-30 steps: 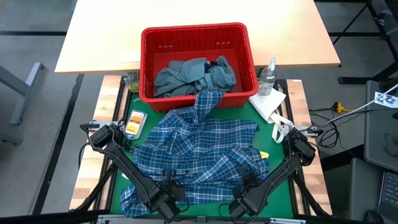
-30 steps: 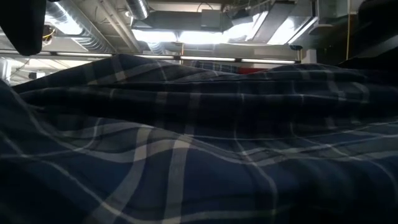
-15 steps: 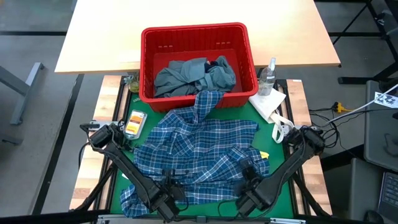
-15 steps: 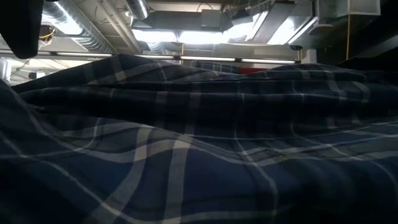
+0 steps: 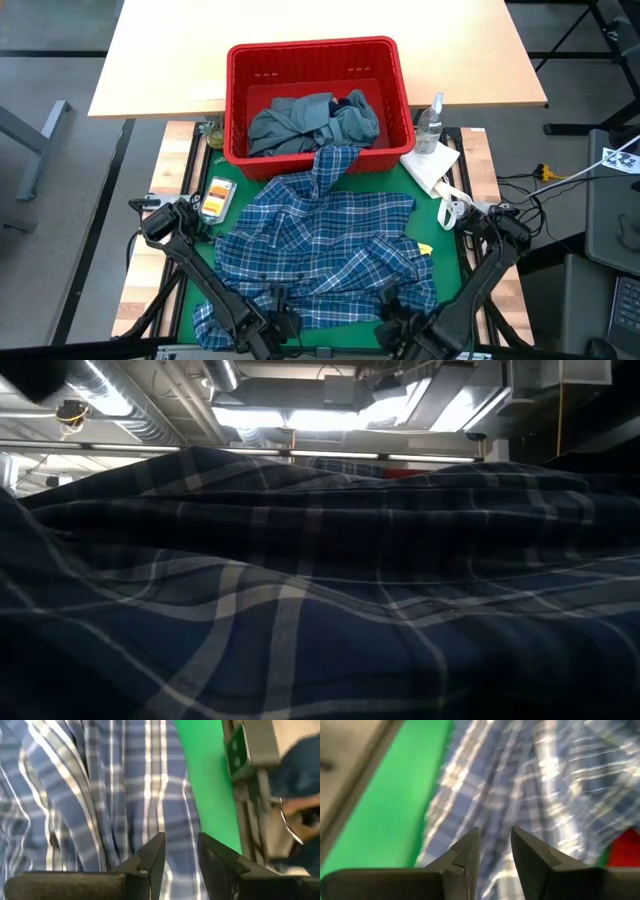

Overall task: Fold Laundry from Bin
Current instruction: Fold the blue shirt

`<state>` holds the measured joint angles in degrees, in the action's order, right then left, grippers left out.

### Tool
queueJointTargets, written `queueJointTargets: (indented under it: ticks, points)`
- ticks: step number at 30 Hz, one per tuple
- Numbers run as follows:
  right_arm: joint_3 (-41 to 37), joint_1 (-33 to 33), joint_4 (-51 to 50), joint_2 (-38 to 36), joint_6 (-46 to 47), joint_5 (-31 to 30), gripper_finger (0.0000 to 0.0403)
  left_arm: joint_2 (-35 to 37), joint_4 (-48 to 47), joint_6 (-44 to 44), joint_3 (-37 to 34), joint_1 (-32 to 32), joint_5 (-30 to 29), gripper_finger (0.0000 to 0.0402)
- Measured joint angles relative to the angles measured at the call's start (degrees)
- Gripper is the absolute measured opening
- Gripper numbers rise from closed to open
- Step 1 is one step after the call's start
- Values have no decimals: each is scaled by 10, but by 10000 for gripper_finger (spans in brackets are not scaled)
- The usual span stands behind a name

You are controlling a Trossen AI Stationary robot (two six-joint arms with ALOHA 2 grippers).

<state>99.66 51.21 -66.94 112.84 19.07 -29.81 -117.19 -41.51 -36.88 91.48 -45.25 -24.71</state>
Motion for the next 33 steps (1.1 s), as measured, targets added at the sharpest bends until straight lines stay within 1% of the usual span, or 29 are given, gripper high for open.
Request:
queueJointTargets:
  ticks: [3,6,10,13,17,20,24,29,33]
  points:
    - [0,-1,6,1,0,-41,112,0,43,14,-22,9,-34,110]
    - [0,-11,4,6,0,-47,112,0,52,15,-35,24,-48,110]
    - [0,-32,1,23,-16,-43,112,0,52,15,-50,43,-48,110]
    - [0,-54,-28,43,-17,-39,112,0,53,13,-68,57,-49,110]
    - [0,-86,-86,67,-14,-14,112,0,52,10,-94,71,-49,110]
    - [0,-109,-126,79,-10,-6,112,0,53,-14,-112,80,-46,110]
    - [0,-139,-143,86,-9,-5,112,0,52,-35,-134,89,-44,110]
    - [0,-161,-147,86,-21,-4,112,0,52,-36,-139,90,-44,110]
    - [2,-163,-177,85,-28,-1,112,0,37,-37,-131,87,-43,110]
